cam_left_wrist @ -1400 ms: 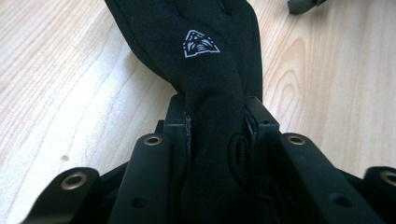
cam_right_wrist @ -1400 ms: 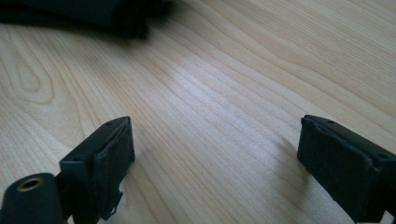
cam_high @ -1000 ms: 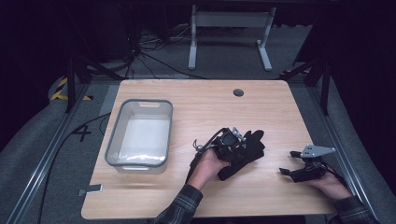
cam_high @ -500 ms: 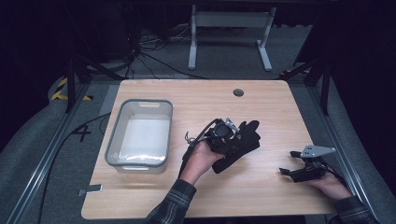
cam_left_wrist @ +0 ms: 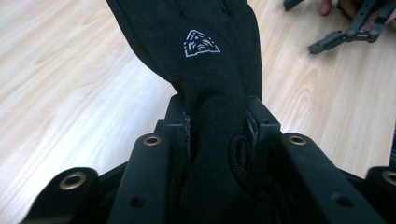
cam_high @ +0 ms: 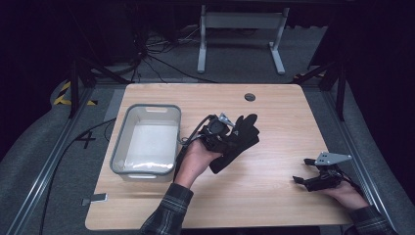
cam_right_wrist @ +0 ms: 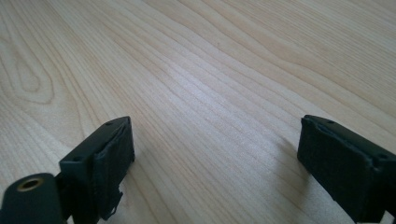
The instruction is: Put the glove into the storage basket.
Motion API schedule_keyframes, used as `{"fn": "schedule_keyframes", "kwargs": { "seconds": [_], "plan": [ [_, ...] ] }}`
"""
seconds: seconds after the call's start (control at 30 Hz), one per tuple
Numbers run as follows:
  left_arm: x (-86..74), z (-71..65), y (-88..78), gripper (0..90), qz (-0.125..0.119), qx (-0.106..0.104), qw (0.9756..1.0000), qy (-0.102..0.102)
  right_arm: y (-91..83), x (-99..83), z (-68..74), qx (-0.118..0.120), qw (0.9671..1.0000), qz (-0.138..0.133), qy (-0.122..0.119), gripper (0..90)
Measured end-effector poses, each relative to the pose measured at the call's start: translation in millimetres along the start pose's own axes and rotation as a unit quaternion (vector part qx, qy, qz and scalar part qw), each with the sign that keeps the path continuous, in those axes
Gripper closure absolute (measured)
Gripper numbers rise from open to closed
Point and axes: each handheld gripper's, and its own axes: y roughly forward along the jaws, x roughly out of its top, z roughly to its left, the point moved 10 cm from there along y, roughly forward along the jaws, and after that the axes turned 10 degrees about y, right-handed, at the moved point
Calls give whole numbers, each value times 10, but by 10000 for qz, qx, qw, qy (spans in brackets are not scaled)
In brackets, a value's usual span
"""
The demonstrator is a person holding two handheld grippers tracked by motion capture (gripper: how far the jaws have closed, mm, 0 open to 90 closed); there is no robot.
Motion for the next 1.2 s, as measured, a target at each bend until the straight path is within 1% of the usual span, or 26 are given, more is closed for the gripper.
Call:
{"fn": "schedule_keyframes", "kwargs": {
  "seconds": [0.2,0.27,0.37,0.47,0.5,0.53,0.57,0.6,0.63,0.67,0.73,0.77,0.8,0.83,0.97,1.03,1.1,1.13,1.2],
  "plan": [
    [-84,166,-227,679,-54,248,9996,-145,1,0,1,8,10000,3,-1,104],
    [-120,222,-305,678,-59,341,9992,-176,6,-3,-4,-13,10000,30,6,73],
    [-190,307,-426,678,-75,458,9985,-275,12,-9,-10,-48,10000,70,52,44],
    [-281,404,-547,677,-120,608,9973,-397,22,-13,-29,-117,9998,111,102,5],
    [-313,434,-584,677,-127,655,9968,-433,25,-14,-33,-131,9998,117,110,2],
    [-313,434,-584,678,-127,655,9968,-433,25,-14,-33,-131,9998,117,110,2],
    [-377,487,-651,677,-132,729,9959,-512,24,-15,-34,-149,9998,119,110,0],
    [-377,487,-651,678,-132,729,9959,-512,24,-15,-33,-151,9998,118,112,0],
    [-407,514,-685,678,-128,776,9955,-537,24,-15,-33,-151,9998,118,112,0],
    [-466,569,-761,678,-163,871,9940,-636,24,-15,-33,-150,9998,118,112,0],
    [-516,610,-819,677,-173,929,9931,-693,24,-14,-33,-150,9998,118,111,0],
    [-516,610,-819,677,-173,929,9931,-693,24,-14,-33,-150,9998,118,111,0],
    [-554,642,-864,677,-174,1002,9920,-749,24,-15,-33,-150,9998,118,112,0],
    [-578,659,-890,678,-172,1028,9915,-773,24,-15,-33,-150,9998,118,111,0],
    [-755,774,-1035,678,-201,1238,9869,-1019,24,-15,-33,-150,9998,118,113,0],
    [-836,822,-1080,678,-198,1318,9850,-1096,24,-15,-33,-150,9998,118,113,0],
    [-950,884,-1122,678,-196,1418,9819,-1238,24,-15,-33,-149,9998,119,113,0],
    [-1007,920,-1141,678,-175,1471,9809,-1263,25,-14,-33,-149,9998,118,112,0],
    [-1106,974,-1167,678,-155,1553,9781,-1378,25,-15,-33,-148,9998,118,112,0]
  ]
}}
